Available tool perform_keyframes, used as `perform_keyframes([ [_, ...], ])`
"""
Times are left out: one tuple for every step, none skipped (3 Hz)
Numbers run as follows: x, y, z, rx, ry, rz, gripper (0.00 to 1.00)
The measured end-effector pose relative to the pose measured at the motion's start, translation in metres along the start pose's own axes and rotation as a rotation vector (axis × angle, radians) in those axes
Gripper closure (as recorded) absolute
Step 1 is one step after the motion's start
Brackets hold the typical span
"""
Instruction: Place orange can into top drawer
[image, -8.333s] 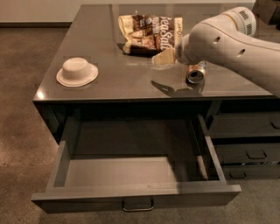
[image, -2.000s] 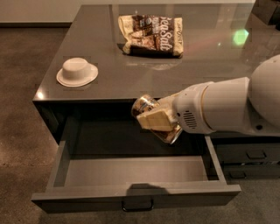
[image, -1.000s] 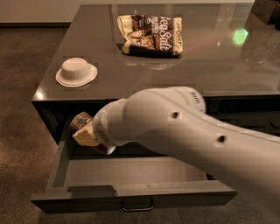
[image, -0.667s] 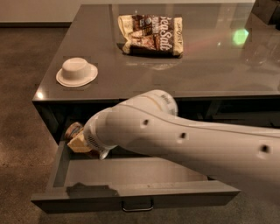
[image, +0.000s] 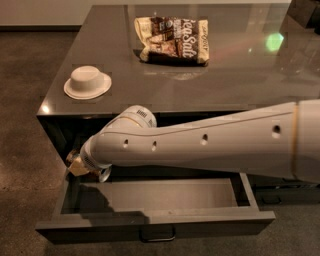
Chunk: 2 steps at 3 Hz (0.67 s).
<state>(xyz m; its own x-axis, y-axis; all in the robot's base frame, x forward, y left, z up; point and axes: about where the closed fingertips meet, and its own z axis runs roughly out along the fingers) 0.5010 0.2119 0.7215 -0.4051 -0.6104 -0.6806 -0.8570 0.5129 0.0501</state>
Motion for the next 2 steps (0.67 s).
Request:
perform_keyframes([
  [0.0022, -0.0068, 0.0323, -0.013, 0.013, 0.014, 1.0],
  [0.0071, -0.011, 0.0389, -0.013, 0.019, 0.023, 1.0],
])
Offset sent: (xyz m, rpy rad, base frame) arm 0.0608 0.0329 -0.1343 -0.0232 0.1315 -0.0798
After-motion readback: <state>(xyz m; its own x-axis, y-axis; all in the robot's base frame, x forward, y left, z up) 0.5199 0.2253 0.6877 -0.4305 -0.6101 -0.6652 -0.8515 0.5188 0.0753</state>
